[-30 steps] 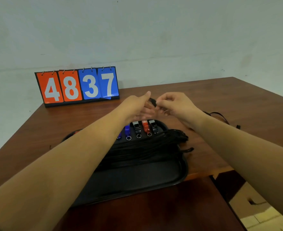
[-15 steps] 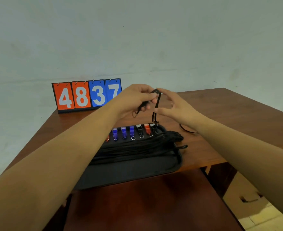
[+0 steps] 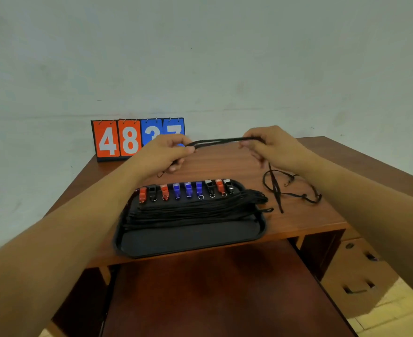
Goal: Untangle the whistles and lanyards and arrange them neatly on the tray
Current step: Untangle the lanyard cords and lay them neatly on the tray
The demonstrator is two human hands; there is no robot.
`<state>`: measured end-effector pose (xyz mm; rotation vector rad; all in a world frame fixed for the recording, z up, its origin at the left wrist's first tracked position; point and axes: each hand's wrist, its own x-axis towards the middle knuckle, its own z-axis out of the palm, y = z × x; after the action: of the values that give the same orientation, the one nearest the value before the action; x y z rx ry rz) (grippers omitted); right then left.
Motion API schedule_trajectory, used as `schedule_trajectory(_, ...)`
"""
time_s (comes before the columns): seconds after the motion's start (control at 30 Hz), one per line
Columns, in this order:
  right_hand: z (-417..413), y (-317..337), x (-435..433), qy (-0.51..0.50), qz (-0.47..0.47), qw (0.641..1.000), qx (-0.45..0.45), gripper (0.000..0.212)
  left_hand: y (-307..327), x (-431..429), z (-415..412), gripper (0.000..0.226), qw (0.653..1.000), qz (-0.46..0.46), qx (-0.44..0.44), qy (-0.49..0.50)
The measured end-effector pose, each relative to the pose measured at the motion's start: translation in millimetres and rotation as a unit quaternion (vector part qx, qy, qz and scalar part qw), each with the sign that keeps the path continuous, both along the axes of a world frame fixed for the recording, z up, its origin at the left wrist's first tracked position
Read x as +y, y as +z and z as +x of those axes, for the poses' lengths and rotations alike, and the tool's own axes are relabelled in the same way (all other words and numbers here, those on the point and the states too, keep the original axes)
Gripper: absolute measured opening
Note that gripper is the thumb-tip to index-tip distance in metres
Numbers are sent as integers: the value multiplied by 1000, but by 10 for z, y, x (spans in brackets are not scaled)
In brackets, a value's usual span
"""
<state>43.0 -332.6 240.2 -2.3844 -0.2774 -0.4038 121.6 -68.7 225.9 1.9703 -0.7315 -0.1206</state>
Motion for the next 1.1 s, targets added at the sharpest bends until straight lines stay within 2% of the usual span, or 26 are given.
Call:
schedule_trajectory(0.13, -193, -214, -39, 66, 78, 975, 196, 24, -192, 220, -39, 12, 997, 70, -39, 5)
schedule_trajectory(0.27, -278, -548, -83, 89, 63, 961, 256, 25, -393, 434, -120, 12, 987, 149, -63, -13)
schedule_trajectory(0.37, -355, -750, -117, 69, 49, 964, 251, 22, -552, 582, -192, 13, 976, 204, -76, -8)
schedule_trajectory(0.53, -418, -983, -141, 8, -68, 979, 194, 14, -788, 797, -245, 11, 959, 272, -81, 4)
schedule_trajectory(0.8, -361, -1229, -274, -47, -106, 982, 147, 12, -1035, 1060, -210, 25, 939, 336, -76, 19)
schedule_trajectory(0.97, -290, -1324, -297, -88, -116, 981, 127, 5, -1104, 1088, -208, 11, 930, 355, -96, 12)
schedule_trajectory(1.1, -268, -1382, -282, -75, -134, 983, 105, 9, -1127, 1096, -161, 8, 910, 388, -144, 13)
